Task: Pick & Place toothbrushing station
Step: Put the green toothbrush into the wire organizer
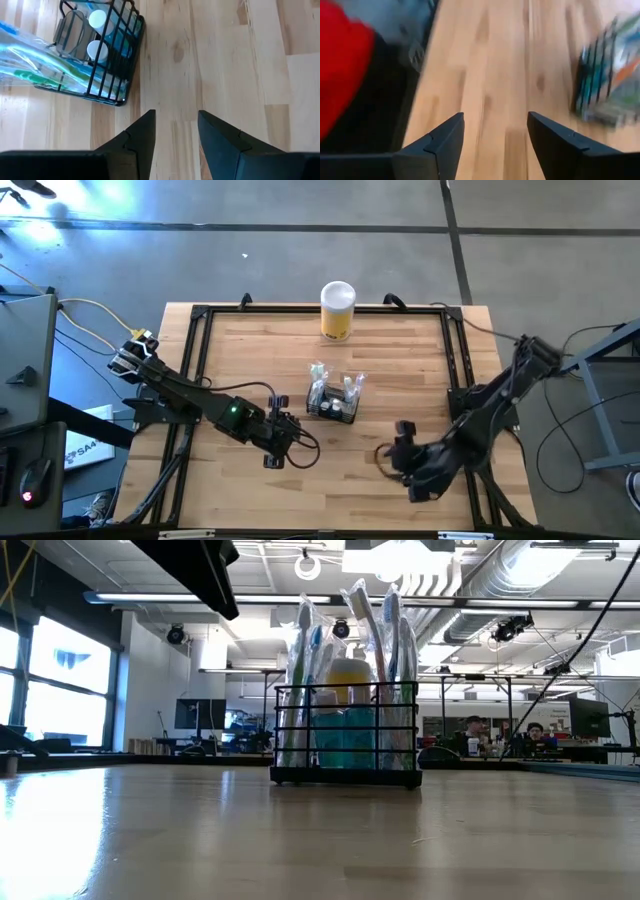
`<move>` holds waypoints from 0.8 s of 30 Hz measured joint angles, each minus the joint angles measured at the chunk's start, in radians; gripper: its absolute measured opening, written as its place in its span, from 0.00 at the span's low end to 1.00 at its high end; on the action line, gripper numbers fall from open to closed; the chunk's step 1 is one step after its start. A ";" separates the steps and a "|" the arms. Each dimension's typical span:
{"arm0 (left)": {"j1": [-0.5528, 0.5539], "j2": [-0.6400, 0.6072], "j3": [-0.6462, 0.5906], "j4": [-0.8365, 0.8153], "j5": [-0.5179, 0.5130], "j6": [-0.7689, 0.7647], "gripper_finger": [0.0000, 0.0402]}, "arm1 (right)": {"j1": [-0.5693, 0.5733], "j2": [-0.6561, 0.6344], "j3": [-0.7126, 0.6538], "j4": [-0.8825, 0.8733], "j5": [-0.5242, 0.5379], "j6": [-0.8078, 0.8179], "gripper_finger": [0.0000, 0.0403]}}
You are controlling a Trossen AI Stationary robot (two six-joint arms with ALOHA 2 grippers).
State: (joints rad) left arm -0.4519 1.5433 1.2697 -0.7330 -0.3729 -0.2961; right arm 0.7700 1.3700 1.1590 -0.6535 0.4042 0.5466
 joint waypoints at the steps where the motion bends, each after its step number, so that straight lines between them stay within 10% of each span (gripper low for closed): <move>1: 0.000 0.000 0.000 0.000 0.000 -0.001 0.35 | 0.000 0.046 0.054 -0.079 -0.019 0.030 0.52; 11: 0.000 0.000 0.000 -0.001 0.003 -0.001 0.35 | -0.033 0.373 0.250 -0.817 -0.549 0.408 0.51; 24: -0.003 0.000 0.000 -0.003 0.078 0.002 0.35 | -0.038 0.472 0.205 -0.696 -0.516 0.231 0.37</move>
State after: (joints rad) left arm -0.4545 1.5429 1.2697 -0.7356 -0.2947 -0.2939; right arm 0.7322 1.8423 1.3643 -1.3491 -0.1114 0.7772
